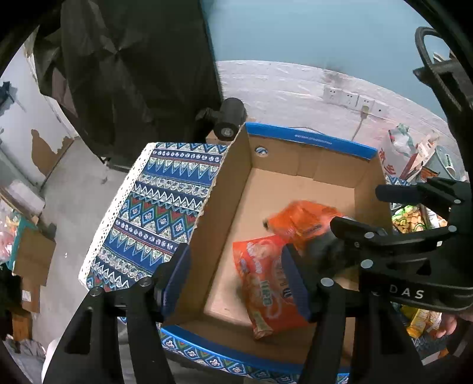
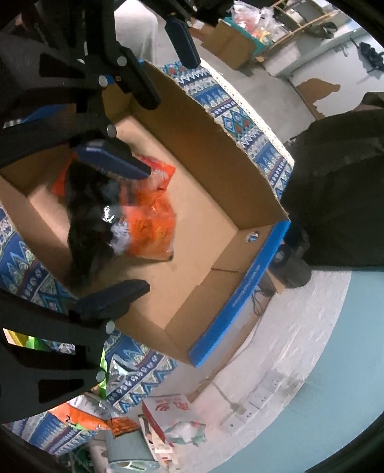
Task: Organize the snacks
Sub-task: 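Open both tools to drop the orange bags into the box, then move both tools back over the snack pile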
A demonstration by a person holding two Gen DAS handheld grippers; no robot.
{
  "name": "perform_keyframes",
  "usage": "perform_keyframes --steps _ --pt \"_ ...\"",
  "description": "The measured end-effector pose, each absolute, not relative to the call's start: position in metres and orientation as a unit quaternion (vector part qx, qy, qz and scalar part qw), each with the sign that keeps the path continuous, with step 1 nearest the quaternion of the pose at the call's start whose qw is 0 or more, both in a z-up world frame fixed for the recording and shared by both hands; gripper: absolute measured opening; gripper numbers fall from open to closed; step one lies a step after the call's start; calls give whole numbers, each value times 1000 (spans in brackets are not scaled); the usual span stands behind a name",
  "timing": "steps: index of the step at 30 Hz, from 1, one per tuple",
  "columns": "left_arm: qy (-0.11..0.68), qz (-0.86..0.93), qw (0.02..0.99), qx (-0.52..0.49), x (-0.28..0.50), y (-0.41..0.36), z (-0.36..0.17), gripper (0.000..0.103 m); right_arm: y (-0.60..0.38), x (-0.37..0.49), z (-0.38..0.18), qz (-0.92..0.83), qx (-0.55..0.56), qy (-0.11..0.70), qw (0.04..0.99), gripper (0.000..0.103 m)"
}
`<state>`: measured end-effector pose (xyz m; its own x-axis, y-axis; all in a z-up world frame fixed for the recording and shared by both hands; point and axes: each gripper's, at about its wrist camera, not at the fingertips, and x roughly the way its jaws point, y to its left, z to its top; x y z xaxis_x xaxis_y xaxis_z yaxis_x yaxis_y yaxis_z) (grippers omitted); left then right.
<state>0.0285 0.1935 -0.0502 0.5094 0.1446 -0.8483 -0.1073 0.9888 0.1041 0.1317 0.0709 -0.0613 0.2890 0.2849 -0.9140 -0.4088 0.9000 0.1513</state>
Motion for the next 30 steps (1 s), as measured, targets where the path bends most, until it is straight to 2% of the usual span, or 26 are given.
perform_keyframes --steps 16,30 --pt "476 31 877 48 20 145 -32 69 4 107 -35 169 -48 542 822 78" --pt "489 -34 867 86 11 69 -33 73 -82 65 -31 122 -38 545 829 78"
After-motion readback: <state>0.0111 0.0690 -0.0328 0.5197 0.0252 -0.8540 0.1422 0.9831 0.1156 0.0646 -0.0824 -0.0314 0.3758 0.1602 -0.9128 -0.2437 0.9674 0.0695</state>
